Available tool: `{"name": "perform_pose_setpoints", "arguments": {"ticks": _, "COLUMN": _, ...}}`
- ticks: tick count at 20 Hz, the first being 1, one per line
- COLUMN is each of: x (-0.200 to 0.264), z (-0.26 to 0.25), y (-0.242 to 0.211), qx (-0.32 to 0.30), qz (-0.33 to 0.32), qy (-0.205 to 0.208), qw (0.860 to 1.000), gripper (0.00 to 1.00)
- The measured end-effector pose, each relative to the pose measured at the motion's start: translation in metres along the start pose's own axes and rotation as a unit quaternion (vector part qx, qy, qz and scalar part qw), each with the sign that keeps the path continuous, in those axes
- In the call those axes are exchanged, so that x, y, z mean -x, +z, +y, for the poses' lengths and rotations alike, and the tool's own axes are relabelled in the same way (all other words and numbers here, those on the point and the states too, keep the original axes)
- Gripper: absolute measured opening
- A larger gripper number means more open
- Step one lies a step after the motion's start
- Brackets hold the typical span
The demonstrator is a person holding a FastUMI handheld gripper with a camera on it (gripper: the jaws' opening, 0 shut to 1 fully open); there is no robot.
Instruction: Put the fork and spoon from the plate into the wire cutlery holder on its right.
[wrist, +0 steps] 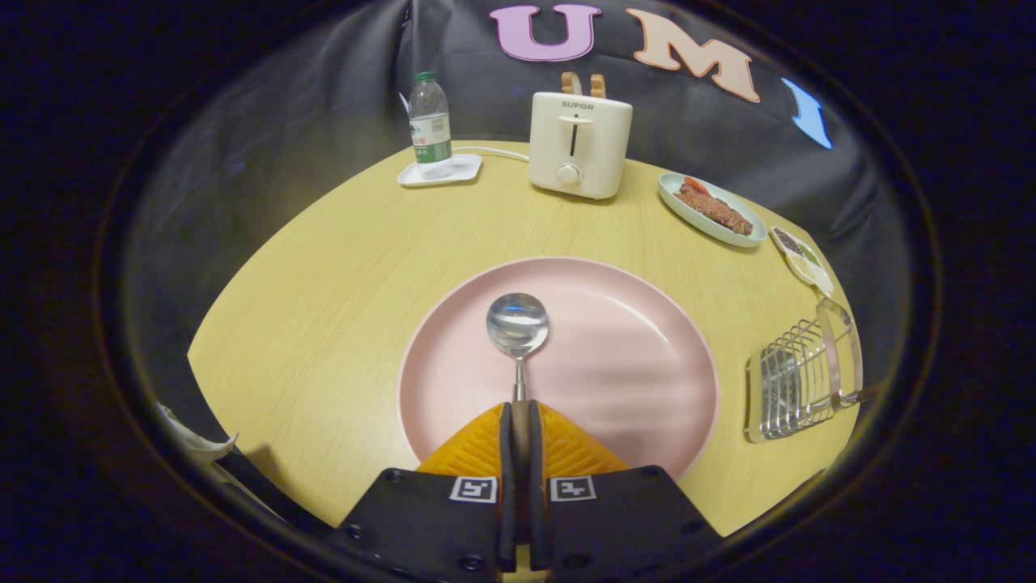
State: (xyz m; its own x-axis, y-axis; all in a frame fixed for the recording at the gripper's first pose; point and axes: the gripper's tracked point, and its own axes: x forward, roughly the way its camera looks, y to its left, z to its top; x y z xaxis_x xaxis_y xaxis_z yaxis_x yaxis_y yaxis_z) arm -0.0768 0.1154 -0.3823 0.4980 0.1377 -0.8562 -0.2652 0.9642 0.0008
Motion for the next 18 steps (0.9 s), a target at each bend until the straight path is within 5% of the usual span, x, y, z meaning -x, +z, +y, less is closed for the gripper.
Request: {"name": "perform_pose_setpoints", "arguments": {"ticks": 18, "x": 0.074, "z": -0.080, "y": 0.048, "qx": 0.030, "qz": 0.017, "qy": 0.003, "qw": 0.999, "gripper": 0.10}}
